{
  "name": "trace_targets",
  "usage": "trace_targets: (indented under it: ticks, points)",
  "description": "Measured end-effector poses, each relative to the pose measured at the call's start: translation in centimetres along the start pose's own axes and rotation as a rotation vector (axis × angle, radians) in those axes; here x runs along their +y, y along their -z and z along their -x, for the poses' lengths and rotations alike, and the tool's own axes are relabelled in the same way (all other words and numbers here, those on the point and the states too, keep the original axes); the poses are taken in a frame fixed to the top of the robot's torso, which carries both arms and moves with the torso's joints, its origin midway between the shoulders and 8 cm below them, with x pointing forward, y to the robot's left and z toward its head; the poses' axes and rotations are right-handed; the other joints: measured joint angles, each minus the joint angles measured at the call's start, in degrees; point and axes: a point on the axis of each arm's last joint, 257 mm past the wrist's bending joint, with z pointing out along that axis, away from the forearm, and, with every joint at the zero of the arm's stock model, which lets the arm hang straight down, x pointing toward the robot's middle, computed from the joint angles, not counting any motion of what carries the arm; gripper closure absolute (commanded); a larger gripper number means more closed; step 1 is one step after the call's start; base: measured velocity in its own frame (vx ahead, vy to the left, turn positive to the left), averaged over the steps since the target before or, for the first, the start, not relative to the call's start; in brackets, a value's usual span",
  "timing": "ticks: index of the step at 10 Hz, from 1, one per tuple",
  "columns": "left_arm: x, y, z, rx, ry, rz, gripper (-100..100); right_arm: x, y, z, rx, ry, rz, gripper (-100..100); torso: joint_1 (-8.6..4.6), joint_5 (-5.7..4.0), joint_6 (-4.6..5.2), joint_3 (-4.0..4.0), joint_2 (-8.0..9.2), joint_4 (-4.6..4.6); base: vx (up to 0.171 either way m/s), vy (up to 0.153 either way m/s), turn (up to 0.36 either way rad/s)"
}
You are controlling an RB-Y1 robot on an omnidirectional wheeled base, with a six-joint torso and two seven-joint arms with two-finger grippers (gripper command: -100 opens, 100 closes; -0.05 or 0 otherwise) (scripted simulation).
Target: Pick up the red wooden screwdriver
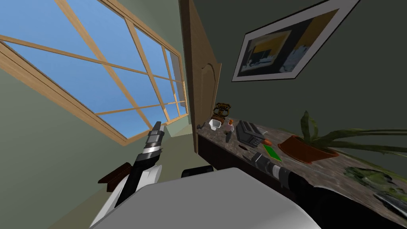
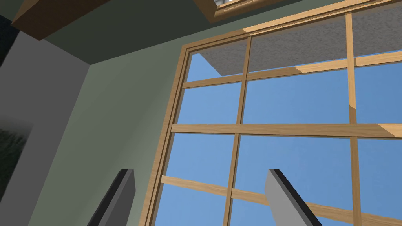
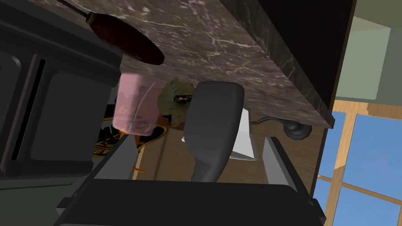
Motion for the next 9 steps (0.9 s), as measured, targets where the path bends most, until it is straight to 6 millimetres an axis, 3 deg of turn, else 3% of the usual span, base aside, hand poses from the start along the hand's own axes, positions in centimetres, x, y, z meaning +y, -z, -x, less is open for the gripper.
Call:
trace_targets:
  ticks: [4,9]
  points:
    - [0.0,0.0,0.0,0.0,0.0,0.0,0,-1.5,1.9,-4.4,0.161,0.109,0.027,-100,-0.03,-0.01,0.08,-0.01,-0.01,0.0,0.005,-0.002,0.185]
    - [0.0,0.0,0.0,0.0,0.0,0.0,0,-4.5,5.8,-10.2,0.411,0.248,0.092,-100,-0.09,-0.03,0.04,-0.04,-0.06,-0.01,0.01,-0.014,0.244]
